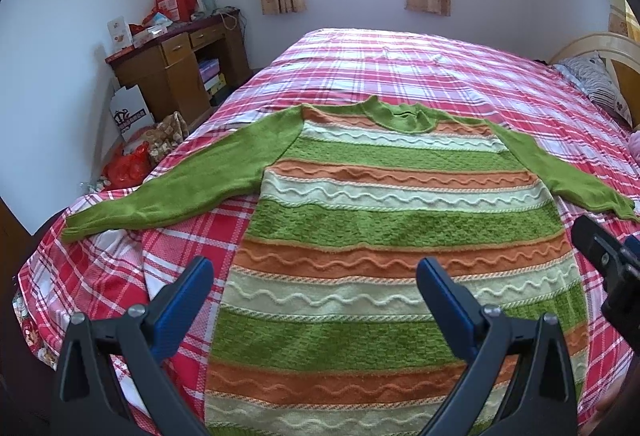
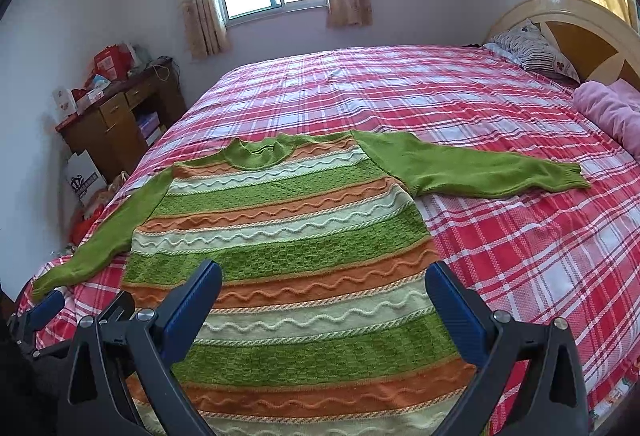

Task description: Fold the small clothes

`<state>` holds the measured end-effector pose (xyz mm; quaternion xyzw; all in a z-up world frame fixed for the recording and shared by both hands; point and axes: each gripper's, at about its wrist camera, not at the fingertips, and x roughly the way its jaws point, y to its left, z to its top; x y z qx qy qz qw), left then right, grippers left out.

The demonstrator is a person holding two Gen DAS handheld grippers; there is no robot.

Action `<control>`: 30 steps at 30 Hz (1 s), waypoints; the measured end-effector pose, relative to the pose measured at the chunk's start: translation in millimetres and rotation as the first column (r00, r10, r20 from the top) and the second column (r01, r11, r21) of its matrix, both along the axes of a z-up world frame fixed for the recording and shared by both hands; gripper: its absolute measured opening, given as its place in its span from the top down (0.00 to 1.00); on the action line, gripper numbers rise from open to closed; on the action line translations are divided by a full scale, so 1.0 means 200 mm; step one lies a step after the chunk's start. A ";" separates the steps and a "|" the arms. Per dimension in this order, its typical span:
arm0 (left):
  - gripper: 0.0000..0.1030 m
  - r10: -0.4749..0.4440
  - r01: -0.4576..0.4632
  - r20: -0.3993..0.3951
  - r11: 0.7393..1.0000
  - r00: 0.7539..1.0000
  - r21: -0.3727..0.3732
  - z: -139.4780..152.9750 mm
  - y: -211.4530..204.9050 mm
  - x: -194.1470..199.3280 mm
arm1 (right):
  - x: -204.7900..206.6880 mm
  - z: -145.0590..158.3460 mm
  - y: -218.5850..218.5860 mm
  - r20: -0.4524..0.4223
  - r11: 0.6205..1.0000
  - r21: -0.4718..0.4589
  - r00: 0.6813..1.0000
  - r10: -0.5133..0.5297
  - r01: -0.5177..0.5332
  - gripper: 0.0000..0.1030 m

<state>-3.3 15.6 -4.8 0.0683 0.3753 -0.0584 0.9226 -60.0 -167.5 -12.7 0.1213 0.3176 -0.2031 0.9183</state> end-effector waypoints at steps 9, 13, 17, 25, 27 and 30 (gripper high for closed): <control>0.00 0.000 0.000 -0.004 1.000 1.000 0.001 0.00 -0.01 0.00 | 0.00 0.00 0.00 0.001 1.000 0.007 1.000 0.000 0.000 0.01; 0.00 -0.002 0.002 -0.007 1.000 1.000 0.001 -0.01 -0.01 0.00 | 0.00 -0.01 0.00 -0.002 1.000 0.010 1.000 0.005 -0.005 0.01; 0.00 -0.001 0.001 -0.007 1.000 1.000 -0.001 -0.01 -0.01 0.00 | 0.00 -0.01 0.00 -0.002 1.000 0.010 1.000 0.005 -0.005 0.01; 0.00 -0.003 0.003 -0.013 1.000 1.000 -0.006 -0.01 -0.01 0.00 | 0.00 -0.02 0.01 0.000 1.000 0.011 1.000 0.004 -0.004 0.01; 0.00 -0.001 0.001 -0.014 1.000 1.000 -0.007 -0.01 0.00 0.00 | 0.00 -0.02 0.00 0.000 1.000 0.011 1.000 0.007 -0.007 0.01; 0.00 0.000 0.000 -0.016 1.000 1.000 -0.008 -0.01 0.00 0.00 | 0.00 -0.02 0.01 0.000 1.000 0.008 1.000 0.011 -0.011 0.01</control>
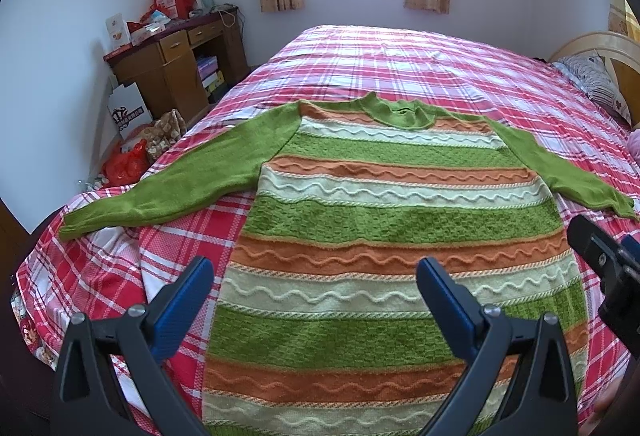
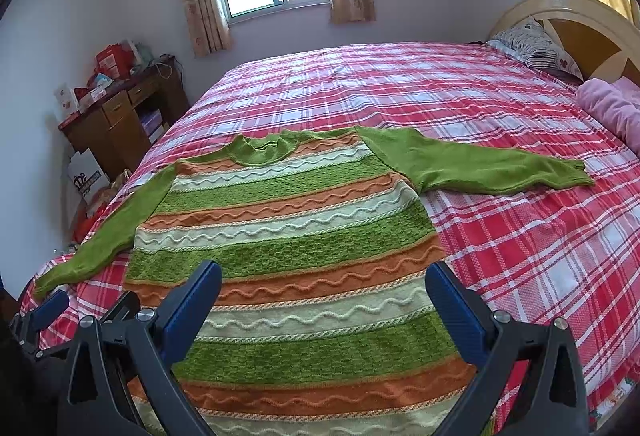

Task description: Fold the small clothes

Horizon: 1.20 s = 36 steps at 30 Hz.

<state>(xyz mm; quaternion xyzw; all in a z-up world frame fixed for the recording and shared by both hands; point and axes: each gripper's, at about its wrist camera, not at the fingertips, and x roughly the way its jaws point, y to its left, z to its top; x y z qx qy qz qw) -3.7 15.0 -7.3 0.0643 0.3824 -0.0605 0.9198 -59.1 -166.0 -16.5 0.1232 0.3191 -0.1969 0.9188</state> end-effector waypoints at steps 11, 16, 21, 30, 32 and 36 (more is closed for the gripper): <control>0.00 -0.004 0.004 -0.007 1.000 1.000 0.009 -0.02 0.00 0.02 | 0.01 -0.02 -0.02 -0.011 1.000 0.012 1.000 -0.001 0.002 0.01; 0.00 -0.004 0.005 -0.026 1.000 1.000 0.016 -0.06 -0.02 0.05 | 0.03 -0.05 -0.06 -0.017 0.999 0.033 1.000 -0.019 0.020 0.01; 0.00 -0.006 0.007 -0.045 1.000 0.999 0.028 -0.10 -0.06 0.09 | 0.05 -0.09 -0.11 -0.031 0.998 0.049 0.999 -0.034 0.036 0.01; 0.00 -0.050 0.046 -0.057 0.997 0.997 -0.068 -0.16 -0.04 0.23 | 0.09 -0.15 -0.36 0.000 0.989 0.123 0.997 -0.079 0.078 0.01; 0.00 -0.016 0.013 -0.044 0.998 0.999 -0.066 -0.18 -0.03 0.31 | 0.07 -0.13 -0.49 0.035 0.982 0.155 0.993 -0.113 0.106 0.04; 0.00 0.044 -0.047 -0.045 0.998 0.998 -0.049 -0.25 -0.01 0.44 | 0.01 -0.09 -0.81 0.061 0.966 0.183 0.979 -0.197 0.183 0.43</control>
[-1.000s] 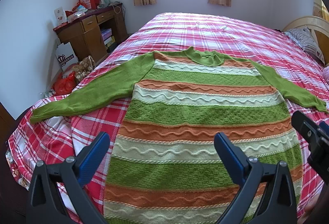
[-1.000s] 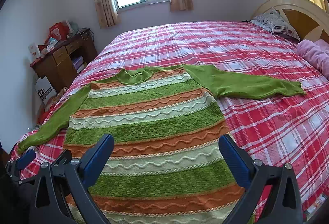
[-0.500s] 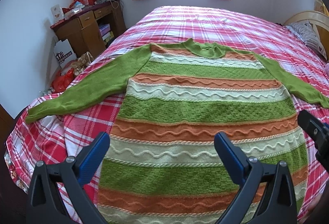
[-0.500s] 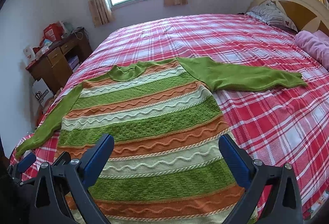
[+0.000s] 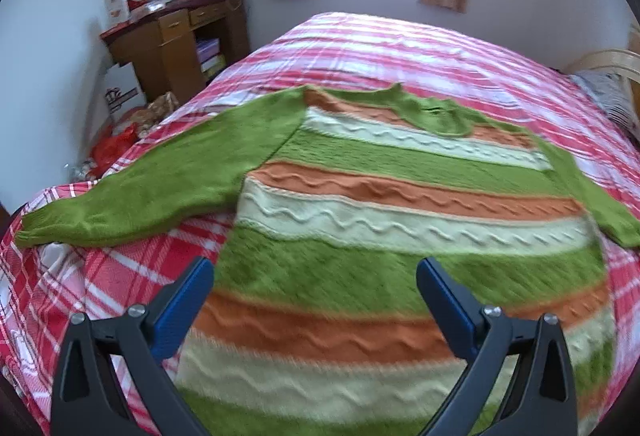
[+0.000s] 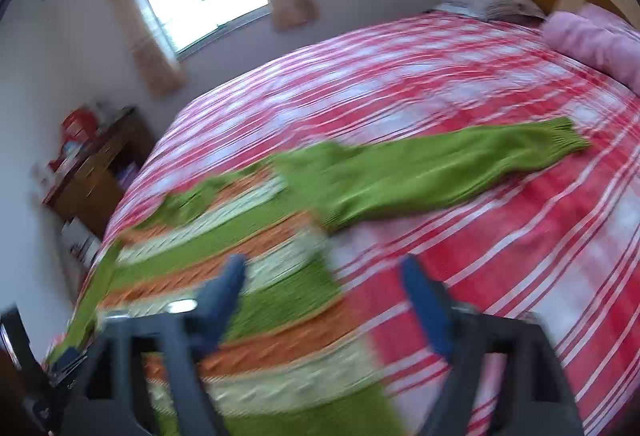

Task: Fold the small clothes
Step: 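Grasp the cuff of the green sleeve with the right gripper, then carry the sleeve across the sweater body and release it with the right gripper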

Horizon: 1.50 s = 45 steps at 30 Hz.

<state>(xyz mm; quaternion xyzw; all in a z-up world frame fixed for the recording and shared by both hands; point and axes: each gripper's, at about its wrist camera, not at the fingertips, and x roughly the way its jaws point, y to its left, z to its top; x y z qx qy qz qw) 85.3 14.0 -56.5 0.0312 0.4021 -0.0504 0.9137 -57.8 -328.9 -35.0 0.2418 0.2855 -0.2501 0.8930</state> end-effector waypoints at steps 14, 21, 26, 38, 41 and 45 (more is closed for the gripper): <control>0.00 0.047 -0.046 0.028 0.999 0.999 -0.011 -0.19 0.01 0.06 | -0.62 -0.32 -1.37 0.094 0.776 0.437 0.835 -0.543 0.455 0.72; 0.00 0.044 -0.043 0.035 0.999 0.998 -0.019 -0.20 0.03 0.07 | -0.49 -0.35 -1.50 0.143 0.797 0.460 0.853 -0.502 0.391 0.72; 0.00 0.044 -0.043 0.037 0.999 0.998 -0.017 -0.20 0.03 0.07 | -0.48 -0.37 -1.51 0.115 0.787 0.445 0.845 -0.523 0.427 0.93; 0.00 0.036 -0.036 0.028 0.999 0.999 -0.018 -0.20 0.02 0.07 | -0.35 0.22 -1.06 0.257 0.953 0.234 0.933 -0.252 0.193 0.94; 0.00 0.006 -0.006 0.002 1.000 1.000 -0.015 -0.17 0.03 0.07 | -0.16 0.39 -0.75 0.239 0.984 0.158 0.964 -0.114 0.077 0.94; 0.00 0.011 -0.009 0.018 0.996 1.000 -0.091 -0.09 0.12 0.01 | 0.12 0.48 -0.32 0.215 0.992 0.092 0.974 0.066 -0.088 0.94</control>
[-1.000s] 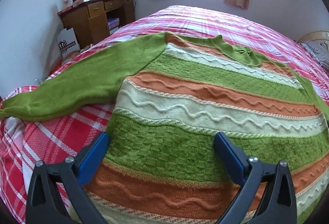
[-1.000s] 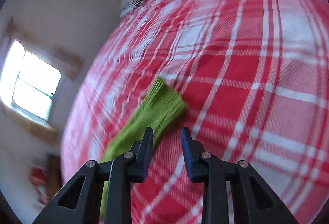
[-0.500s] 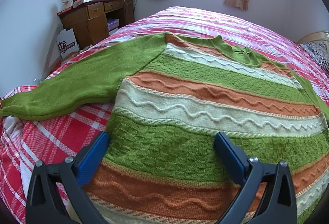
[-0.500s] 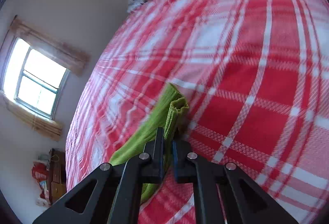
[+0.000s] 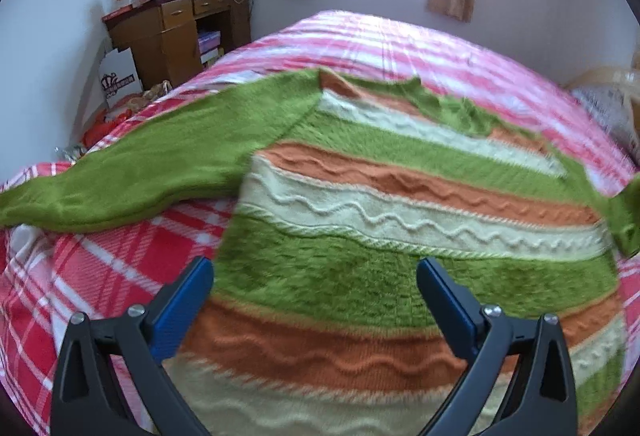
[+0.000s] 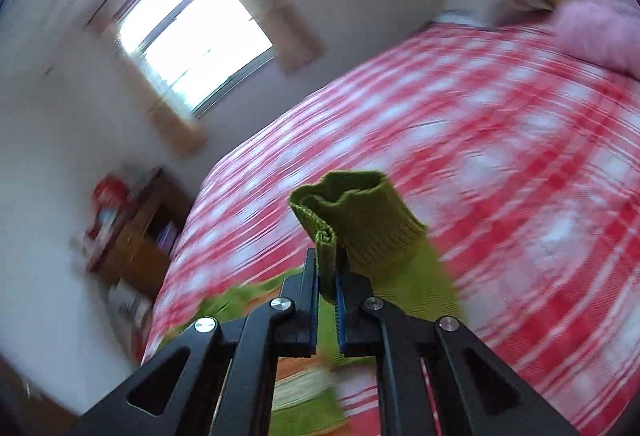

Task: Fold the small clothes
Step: 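Carry the sleeve across the sweater body and release it with the right gripper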

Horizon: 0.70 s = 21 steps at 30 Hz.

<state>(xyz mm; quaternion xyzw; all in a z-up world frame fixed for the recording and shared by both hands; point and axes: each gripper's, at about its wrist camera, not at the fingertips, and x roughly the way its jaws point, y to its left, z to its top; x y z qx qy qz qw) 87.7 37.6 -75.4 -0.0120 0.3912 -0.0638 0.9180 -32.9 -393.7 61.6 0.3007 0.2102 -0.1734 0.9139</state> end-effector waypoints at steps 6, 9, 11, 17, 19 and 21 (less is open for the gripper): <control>0.00 0.050 -0.051 0.096 0.999 0.994 0.012 0.05 0.18 0.00 | 0.39 -0.09 0.62 -0.040 0.978 -0.039 0.979 0.201 -0.203 0.94; 0.00 0.114 -0.113 0.082 0.993 0.990 -0.015 -0.02 0.28 0.03 | 0.58 -0.20 0.87 -0.070 0.964 -0.040 0.963 0.259 -0.262 0.94; 0.00 0.147 -0.144 0.046 0.987 0.988 -0.065 -0.09 0.34 0.06 | 0.71 -0.28 1.04 -0.104 0.953 -0.080 0.953 0.284 -0.292 0.94; 0.00 0.132 -0.124 0.069 0.986 0.989 -0.108 -0.12 0.34 0.06 | 0.97 -0.58 1.36 -0.200 0.914 -0.126 0.912 0.358 -0.386 0.94; 0.00 0.134 -0.127 0.078 0.987 0.988 -0.097 -0.13 0.33 0.06 | 1.04 -0.66 1.43 -0.225 0.899 -0.119 0.894 0.388 -0.420 0.94; 0.00 0.134 -0.127 0.082 0.988 0.988 -0.093 -0.13 0.33 0.06 | 1.06 -0.72 1.48 -0.235 0.888 -0.118 0.882 0.409 -0.444 0.94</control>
